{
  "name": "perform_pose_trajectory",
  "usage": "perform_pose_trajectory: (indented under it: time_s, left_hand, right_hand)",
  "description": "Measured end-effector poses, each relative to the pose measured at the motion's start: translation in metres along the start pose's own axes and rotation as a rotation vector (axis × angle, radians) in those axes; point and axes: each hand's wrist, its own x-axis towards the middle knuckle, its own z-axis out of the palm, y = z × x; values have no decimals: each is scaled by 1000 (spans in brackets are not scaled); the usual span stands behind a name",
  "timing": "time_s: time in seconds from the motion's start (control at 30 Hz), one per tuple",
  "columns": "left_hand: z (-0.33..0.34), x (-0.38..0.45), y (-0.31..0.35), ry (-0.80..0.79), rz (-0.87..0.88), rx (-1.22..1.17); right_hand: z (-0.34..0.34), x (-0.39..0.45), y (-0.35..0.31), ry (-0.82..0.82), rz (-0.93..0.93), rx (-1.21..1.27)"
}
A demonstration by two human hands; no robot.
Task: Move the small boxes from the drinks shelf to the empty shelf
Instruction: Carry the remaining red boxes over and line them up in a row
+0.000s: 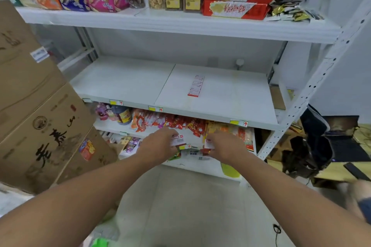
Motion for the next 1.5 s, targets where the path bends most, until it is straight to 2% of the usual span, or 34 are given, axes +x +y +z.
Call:
perform_pose_trajectory:
  time_s: [0.33,0.63,0.8,1.03,1.2,1.5]
  left_hand:
    - [-21,95,-58,-38,132,-57]
    - [-4,160,-93,-120,220,-28]
    - [9,200,-89,-155,186,-37]
    - [8,271,-68,-204,147,64]
    - [25,312,-54,-195,29,-1]
    - [73,378,-55,-181,35,-51]
  right_hand:
    - [-25,63,-21,7,174,-48]
    - [-14,108,-26,-35,294,-2]
    - [-8,139,0,-88,281,58]
    - [1,197,46,-111,230,139]
    - [12,245,71,-114,173,203]
    - [31,294,97,-147,143,209]
